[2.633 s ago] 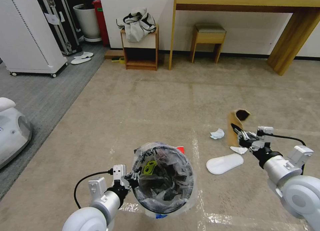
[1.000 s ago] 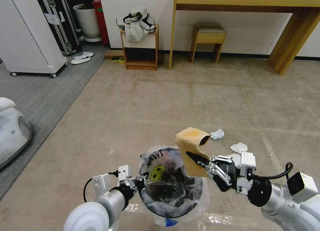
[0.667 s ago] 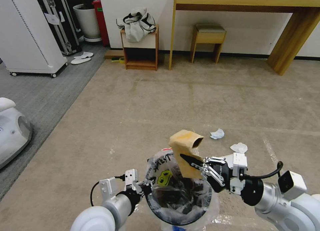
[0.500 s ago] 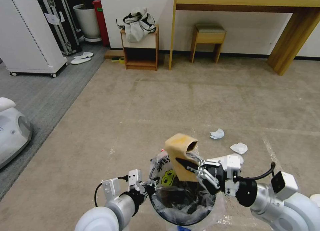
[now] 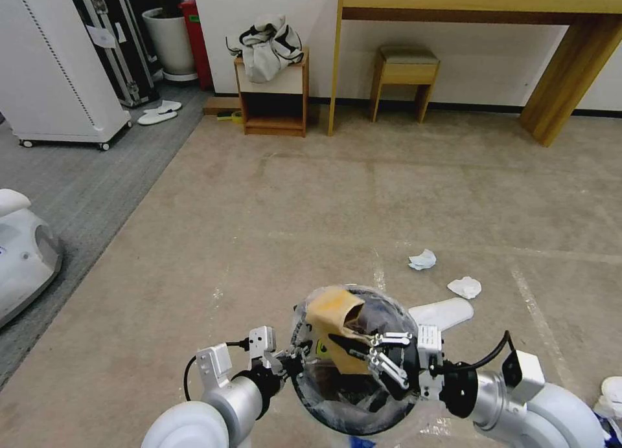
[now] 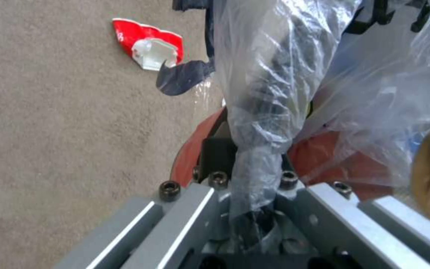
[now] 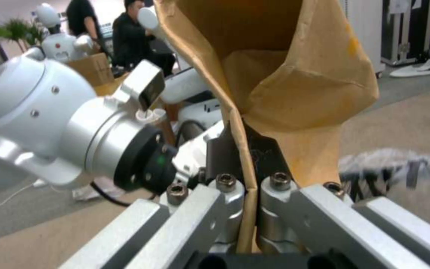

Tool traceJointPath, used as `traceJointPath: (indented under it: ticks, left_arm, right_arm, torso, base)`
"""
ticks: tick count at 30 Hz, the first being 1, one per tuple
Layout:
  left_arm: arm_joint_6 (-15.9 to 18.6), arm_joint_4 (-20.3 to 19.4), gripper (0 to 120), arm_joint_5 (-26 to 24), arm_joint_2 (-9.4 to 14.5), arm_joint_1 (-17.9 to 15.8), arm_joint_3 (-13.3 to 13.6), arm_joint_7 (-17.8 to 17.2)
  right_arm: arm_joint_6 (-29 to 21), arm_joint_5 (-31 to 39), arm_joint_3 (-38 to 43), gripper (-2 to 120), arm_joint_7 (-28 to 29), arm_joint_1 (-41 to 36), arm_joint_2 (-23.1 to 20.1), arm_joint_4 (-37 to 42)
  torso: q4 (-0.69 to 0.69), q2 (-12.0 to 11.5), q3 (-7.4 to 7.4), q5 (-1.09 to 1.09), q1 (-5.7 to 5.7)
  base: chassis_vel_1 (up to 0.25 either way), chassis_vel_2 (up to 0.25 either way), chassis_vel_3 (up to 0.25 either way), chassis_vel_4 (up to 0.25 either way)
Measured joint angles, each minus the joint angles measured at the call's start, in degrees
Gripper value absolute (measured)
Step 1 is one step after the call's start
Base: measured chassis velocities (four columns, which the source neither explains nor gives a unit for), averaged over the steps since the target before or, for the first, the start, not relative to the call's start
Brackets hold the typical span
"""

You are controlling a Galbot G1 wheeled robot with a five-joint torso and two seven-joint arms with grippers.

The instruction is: Pick up the trash bin and place the garbage on the floor into it.

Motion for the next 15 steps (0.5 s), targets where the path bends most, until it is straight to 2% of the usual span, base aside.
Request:
traceJointPath:
  ticks: [13,15]
  left_arm:
    - [-0.77,-0.85,1,-2.82,-0.47,-0.01,-2.65,-0.69]
    - [-0.77,-0.93,1,-2.93,-0.47,0.09,-2.78,-0.69]
  right_arm:
    - [2.14,-3.04,-0.33,0,-1.60,-0.62,1.31,-2.95]
    - [2.26,-3.20,-0.36,4,-1.76,-0.63,1.36,-3.16]
  torso:
    - [0.00,0.00,0.00,0.00,0.00]
    - [0.00,0.00,0.00,0.00,0.00]
  base:
    - [0.000,0.000,0.000,0.000]
    - [0.000,0.000,0.000,0.000]
